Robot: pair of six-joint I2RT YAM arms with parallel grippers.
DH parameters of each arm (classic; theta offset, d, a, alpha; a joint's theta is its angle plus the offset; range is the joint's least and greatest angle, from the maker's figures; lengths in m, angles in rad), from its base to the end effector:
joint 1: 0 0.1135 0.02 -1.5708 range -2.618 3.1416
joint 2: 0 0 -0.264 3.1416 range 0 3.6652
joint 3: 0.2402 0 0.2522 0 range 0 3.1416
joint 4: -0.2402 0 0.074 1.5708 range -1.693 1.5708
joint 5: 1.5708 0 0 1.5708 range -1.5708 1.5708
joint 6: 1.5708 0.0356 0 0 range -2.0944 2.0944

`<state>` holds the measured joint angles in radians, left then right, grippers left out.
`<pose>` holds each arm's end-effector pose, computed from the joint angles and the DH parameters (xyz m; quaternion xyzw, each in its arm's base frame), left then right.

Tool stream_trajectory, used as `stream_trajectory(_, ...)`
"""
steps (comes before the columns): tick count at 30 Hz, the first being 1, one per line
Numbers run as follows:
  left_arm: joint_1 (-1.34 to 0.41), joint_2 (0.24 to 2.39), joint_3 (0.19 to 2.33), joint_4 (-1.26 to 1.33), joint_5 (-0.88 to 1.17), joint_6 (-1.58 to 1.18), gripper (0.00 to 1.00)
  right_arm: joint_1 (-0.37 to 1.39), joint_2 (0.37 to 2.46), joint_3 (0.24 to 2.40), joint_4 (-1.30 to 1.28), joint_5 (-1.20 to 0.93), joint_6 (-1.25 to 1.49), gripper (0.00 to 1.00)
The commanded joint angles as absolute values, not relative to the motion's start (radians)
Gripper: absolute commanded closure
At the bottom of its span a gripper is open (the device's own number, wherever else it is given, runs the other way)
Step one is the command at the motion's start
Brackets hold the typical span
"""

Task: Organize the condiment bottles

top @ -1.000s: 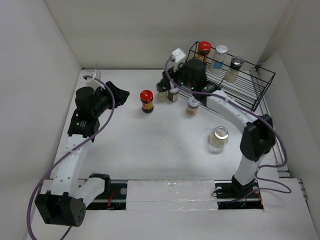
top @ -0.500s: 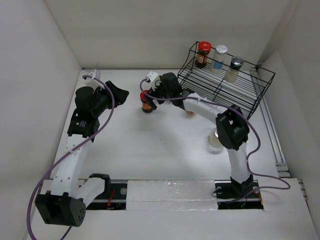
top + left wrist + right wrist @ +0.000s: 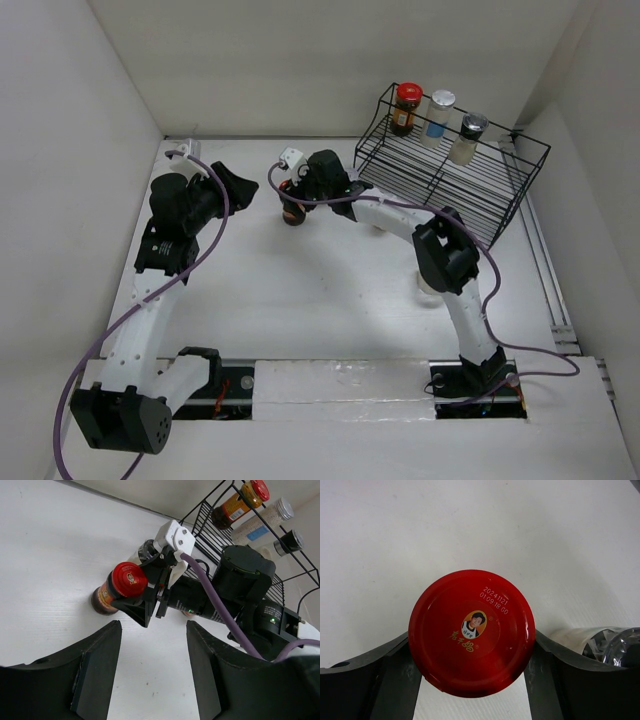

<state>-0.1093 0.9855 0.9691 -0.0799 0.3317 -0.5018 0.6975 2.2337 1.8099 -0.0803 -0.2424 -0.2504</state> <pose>0.2246 -0.0363 0.3792 -0.0335 0.7378 -0.3160 0.5956 0.3973 0.3441 0.2231 -0.4448 0.7325 0.2134 0.4691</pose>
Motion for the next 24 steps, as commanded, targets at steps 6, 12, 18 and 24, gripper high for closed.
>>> stream_trajectory(6,-0.104,0.960,0.980,-0.032,0.357,-0.488,0.49,0.710,2.031,1.646,0.228,-0.291,-0.189,0.44)
stream_trajectory(12,-0.104,0.960,0.980,-0.032,0.368,-0.497,0.49,0.643,1.726,1.533,0.311,-0.301,-0.169,0.46)
stream_trajectory(18,-0.104,0.960,0.980,-0.021,0.377,-0.497,0.49,0.453,1.482,1.479,0.241,-0.136,-0.169,0.46)
stream_trajectory(24,-0.104,0.960,0.971,-0.011,0.403,-0.506,0.49,0.210,1.347,1.485,0.125,0.063,-0.106,0.46)
